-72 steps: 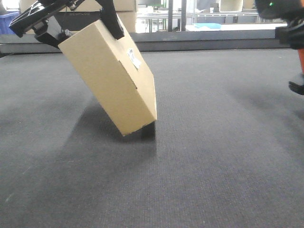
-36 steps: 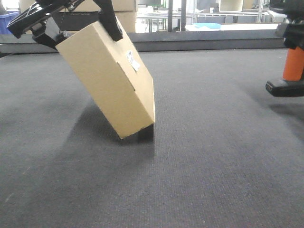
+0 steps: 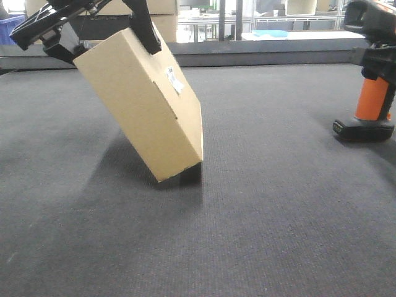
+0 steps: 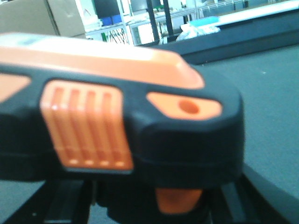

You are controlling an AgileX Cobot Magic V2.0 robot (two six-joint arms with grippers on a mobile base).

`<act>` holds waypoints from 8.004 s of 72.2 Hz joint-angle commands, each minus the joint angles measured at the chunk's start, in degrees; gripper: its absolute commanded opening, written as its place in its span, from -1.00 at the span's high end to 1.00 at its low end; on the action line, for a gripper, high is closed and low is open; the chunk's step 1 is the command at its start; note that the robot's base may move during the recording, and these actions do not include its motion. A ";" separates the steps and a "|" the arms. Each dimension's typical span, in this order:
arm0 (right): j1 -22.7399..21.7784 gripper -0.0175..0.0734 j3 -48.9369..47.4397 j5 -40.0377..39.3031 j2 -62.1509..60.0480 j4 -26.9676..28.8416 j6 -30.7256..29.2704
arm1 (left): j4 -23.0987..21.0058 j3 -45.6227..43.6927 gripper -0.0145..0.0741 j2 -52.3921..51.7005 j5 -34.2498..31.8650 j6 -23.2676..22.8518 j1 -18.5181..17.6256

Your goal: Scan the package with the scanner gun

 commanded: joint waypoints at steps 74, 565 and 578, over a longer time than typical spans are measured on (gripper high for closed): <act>-0.12 -0.62 -0.34 0.87 -0.56 -1.17 0.11 | -0.77 -0.44 0.92 -0.55 -0.37 0.25 -0.40; 2.24 0.98 30.99 62.65 -100.12 2.86 -16.30 | 4.31 64.97 0.92 -85.54 -46.26 23.46 26.27; 7.05 0.98 30.99 64.53 -101.42 1.01 -16.30 | 4.31 64.97 0.92 -85.54 -46.26 23.46 26.27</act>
